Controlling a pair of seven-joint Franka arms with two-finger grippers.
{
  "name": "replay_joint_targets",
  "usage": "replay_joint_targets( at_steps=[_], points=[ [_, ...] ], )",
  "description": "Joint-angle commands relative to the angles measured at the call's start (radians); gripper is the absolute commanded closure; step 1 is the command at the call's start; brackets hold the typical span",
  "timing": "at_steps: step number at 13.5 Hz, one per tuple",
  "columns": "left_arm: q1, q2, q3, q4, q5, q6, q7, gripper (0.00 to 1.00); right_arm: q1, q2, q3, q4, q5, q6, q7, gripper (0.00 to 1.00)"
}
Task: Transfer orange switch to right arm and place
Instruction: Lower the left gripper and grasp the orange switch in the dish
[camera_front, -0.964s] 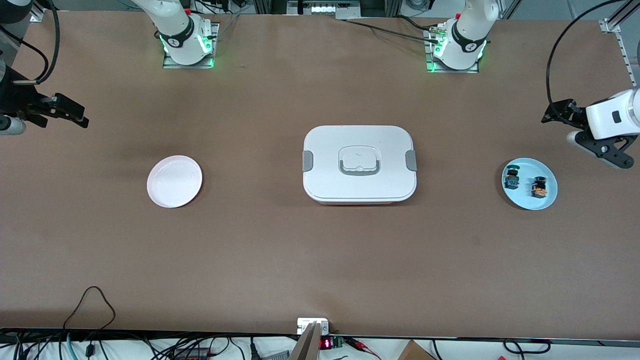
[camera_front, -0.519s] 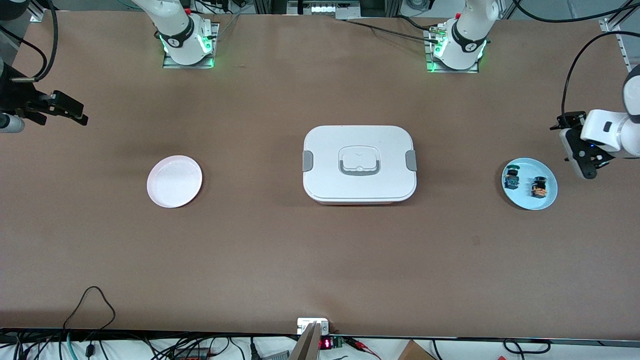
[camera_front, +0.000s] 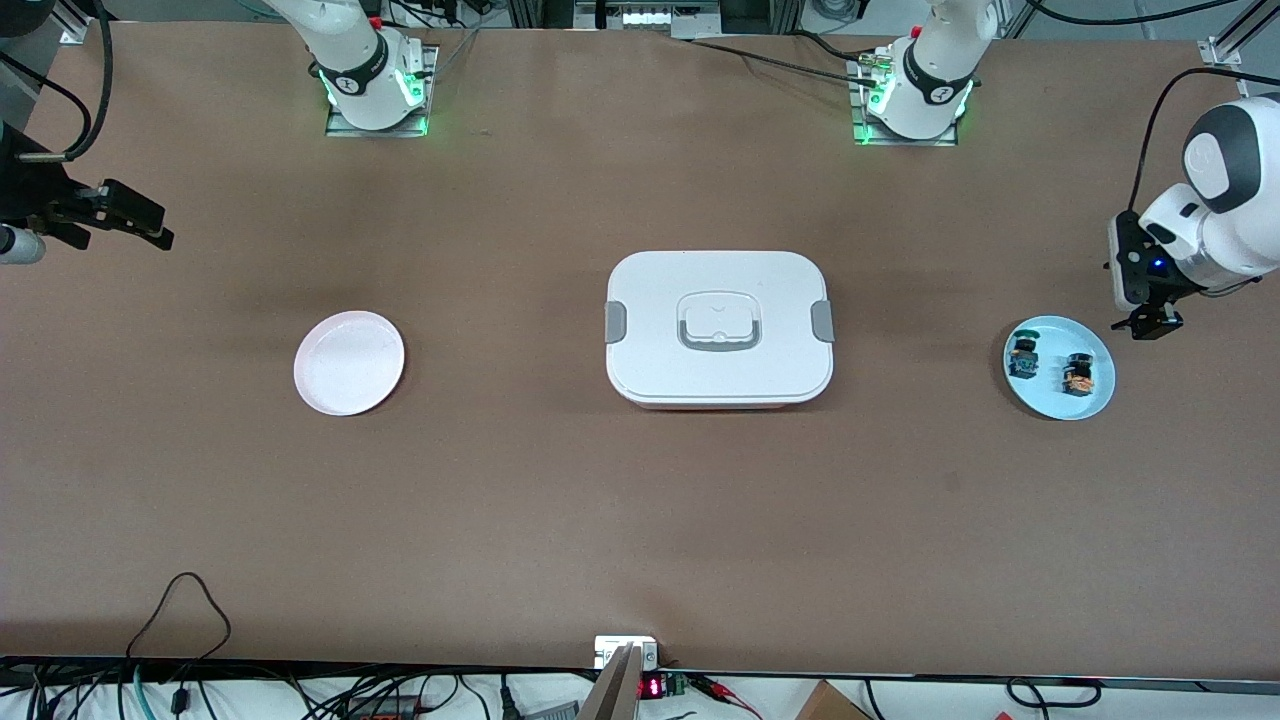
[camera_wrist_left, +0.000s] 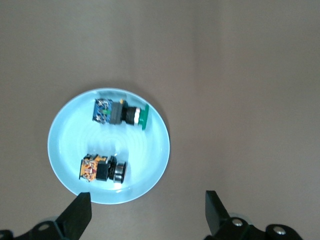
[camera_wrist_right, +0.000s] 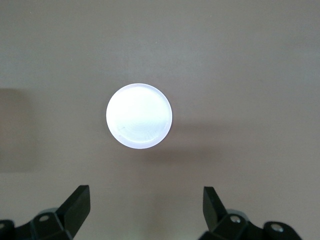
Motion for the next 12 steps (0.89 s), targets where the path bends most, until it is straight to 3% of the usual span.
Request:
replay_joint_targets(
  at_steps=[1,4,12],
  points=[
    [0.073,0.077,-0.011,-0.02,0.006,0.118,0.204,0.0,-0.008,-0.013,0.001,0.014,-0.01,-0.031,0.004,0.0],
    [0.112,0.203,-0.014,-0.018,-0.05,0.232,0.325,0.0,-0.008,-0.013,0.001,0.038,-0.01,-0.05,0.006,0.0],
    [0.106,0.303,-0.06,0.069,-0.12,0.252,0.361,0.0,-0.007,-0.011,0.004,0.049,-0.01,-0.073,0.001,0.0]
  ],
)
